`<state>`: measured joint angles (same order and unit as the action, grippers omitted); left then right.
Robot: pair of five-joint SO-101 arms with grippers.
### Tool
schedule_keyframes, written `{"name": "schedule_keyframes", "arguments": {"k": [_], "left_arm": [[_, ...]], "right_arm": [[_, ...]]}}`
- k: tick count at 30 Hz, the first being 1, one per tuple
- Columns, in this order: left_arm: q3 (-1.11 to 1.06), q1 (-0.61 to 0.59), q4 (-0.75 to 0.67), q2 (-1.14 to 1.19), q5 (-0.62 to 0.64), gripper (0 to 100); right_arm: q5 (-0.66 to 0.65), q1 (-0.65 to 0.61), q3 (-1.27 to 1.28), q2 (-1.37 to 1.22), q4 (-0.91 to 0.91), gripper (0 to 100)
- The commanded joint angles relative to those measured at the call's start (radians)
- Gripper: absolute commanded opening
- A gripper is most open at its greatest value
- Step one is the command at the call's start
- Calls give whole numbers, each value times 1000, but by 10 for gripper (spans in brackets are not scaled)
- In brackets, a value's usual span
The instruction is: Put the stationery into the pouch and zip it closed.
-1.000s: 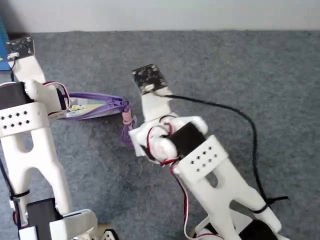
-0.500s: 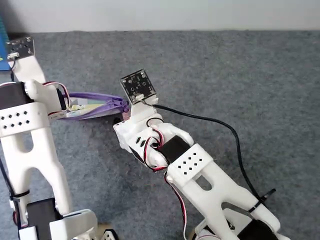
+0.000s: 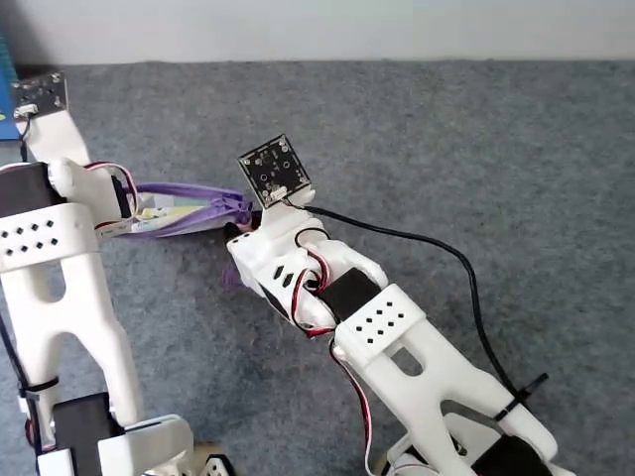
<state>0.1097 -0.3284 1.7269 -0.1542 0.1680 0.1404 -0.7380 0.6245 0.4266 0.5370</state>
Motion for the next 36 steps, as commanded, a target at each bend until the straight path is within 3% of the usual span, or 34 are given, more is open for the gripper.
{"name": "schedule_keyframes", "arguments": {"k": [1,12,15,22,30,36], "left_arm": [[1,-9,26,-2,6,11],[7,35,-2,-6,2,16],[36,135,-26,-5,2,82],[117,396,-103,-2,5,369],[122,620,-213,-2,-17,392],[122,669,-262,-5,-14,392]], "right_arm": [[-14,10,-14,24,-18,43],[-8,58,-18,289,272,7],[-6,42,-18,367,358,7],[54,38,-18,469,541,7],[135,42,-12,576,687,7],[176,128,-11,610,754,7]]}}
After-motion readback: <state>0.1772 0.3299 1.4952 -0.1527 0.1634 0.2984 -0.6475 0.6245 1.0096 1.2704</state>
